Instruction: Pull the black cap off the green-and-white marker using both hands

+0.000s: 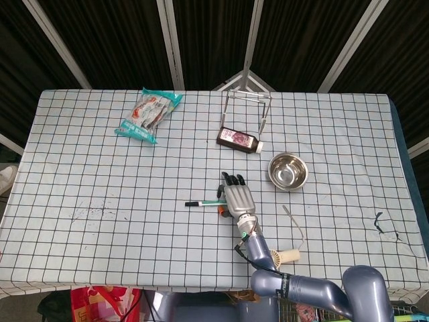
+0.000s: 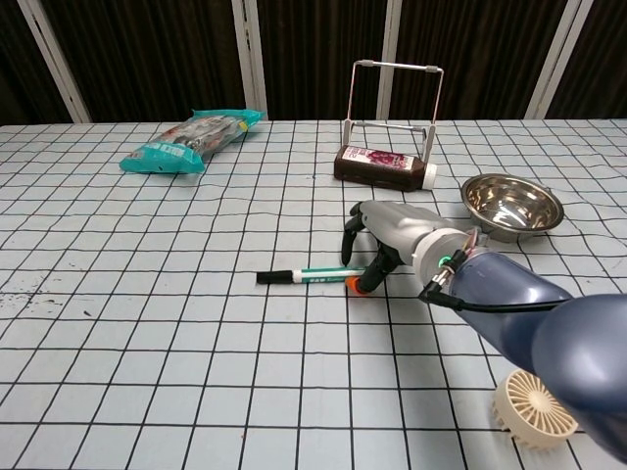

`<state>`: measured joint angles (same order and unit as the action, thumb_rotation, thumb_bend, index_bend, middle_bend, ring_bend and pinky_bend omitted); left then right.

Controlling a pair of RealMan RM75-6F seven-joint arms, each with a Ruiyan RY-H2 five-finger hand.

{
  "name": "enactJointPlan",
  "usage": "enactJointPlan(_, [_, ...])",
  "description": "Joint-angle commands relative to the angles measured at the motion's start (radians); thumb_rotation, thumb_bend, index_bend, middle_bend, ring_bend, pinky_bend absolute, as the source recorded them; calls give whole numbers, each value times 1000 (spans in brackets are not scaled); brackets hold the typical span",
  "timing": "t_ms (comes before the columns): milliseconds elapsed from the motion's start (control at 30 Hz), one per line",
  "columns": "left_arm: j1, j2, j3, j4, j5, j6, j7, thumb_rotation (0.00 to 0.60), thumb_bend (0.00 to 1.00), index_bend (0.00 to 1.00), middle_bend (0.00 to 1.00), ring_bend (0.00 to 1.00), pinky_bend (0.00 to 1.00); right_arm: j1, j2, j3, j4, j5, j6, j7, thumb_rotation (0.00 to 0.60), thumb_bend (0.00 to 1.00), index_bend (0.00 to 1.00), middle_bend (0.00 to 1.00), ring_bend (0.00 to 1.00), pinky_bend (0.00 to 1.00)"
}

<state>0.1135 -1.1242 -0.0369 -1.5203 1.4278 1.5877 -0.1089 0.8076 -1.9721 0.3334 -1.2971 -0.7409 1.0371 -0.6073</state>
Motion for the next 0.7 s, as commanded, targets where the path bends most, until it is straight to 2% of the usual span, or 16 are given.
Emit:
enactJointPlan(33, [-1,-1,0,-1,0,0,3,600,480,70,0,0,0,0,-1,-3,5,-4,-2,7,600,382,563,72,107,0])
enactJointPlan(533, [4,2,-3,-24,-4,10,27,600,481,70,0,0,0,-11,-7,-23,37,-34,-22,68,600,412,624,82,107,0])
enactJointPlan(700, [4,3,-2,-31,-3,10,34,600,480,70,0,0,0,-17,-7,-26,41,-49,-21,86,600,460,646,90,113,0])
